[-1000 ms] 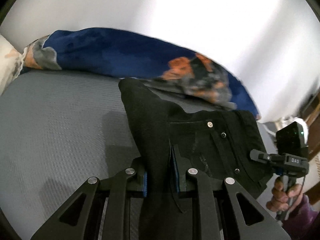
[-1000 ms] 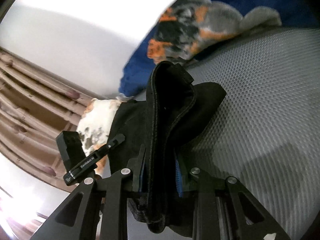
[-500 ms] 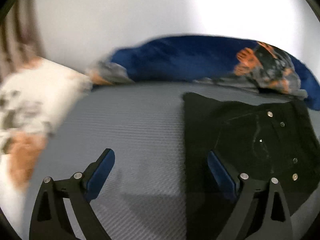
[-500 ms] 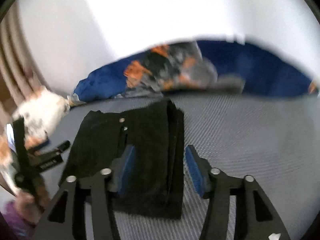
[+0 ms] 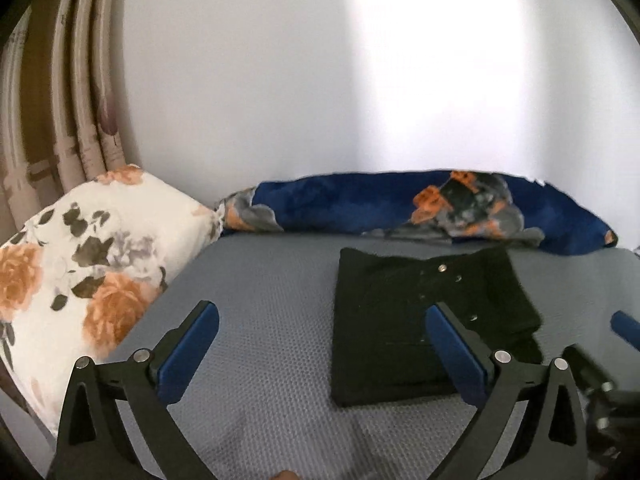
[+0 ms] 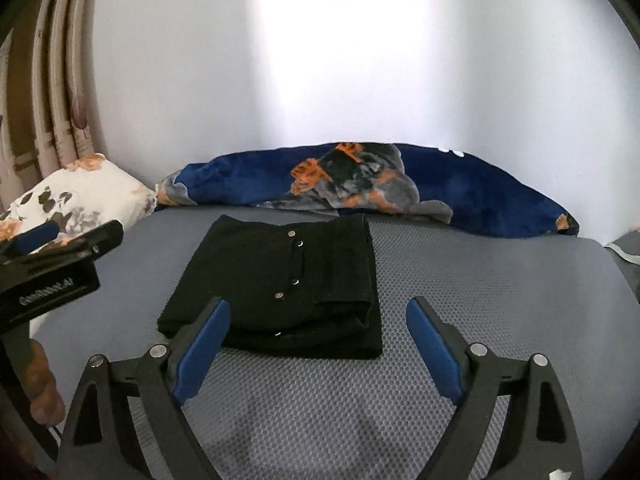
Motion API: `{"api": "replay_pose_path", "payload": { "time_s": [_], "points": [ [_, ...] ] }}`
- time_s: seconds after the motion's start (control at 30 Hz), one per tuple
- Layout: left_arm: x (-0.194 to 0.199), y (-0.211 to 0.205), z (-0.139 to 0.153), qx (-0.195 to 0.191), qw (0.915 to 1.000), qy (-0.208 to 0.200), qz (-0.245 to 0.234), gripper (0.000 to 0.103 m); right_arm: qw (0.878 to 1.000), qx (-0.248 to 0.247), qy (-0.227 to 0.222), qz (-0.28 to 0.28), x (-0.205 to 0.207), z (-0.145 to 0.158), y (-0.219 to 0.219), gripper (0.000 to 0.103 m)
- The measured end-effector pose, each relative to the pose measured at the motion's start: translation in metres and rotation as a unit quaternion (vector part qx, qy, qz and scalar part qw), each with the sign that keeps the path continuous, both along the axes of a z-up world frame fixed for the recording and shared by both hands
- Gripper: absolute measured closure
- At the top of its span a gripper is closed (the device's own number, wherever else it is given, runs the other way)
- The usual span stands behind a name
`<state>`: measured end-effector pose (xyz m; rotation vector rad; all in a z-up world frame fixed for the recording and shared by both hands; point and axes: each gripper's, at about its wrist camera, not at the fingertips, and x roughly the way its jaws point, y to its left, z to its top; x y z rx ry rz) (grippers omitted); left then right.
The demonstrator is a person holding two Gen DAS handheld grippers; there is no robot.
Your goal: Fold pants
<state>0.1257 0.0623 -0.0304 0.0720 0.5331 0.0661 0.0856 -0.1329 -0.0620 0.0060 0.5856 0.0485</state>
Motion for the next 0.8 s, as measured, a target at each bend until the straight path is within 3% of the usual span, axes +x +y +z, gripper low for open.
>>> {"api": "replay_pose_path", "payload": {
  "time_s": [0.17,0.4,0.5,0.63,0.8],
  "points": [
    [-0.020,-0.009,0.020,0.017,0.9996,-0.017,-0.013,0.000,1.000,0.010,-0.001,-0.001,-0.011,0.007,-0.003,0.015],
    [-0.032,-0.012,0.034,-0.011,0.9987,-0.014,-0.047,0.000,1.000,0.009,-0.005,0.002,-0.019,0.014,-0.002,0.015],
    [-0.031,-0.014,0.035,-0.022,0.9985,0.009,-0.050,0.000,1.000,0.010,-0.007,0.002,-0.023,0.016,-0.002,0.015],
    [-0.034,-0.020,0.032,0.000,0.9993,0.017,-0.034,0.000,1.000,0.009,-0.010,0.002,-0.026,0.019,-0.003,0.015],
    [-0.035,-0.016,0.027,-0.025,0.9977,0.035,-0.053,0.000,1.000,0.005,-0.007,0.000,-0.027,0.019,-0.003,0.014]
  ]
}}
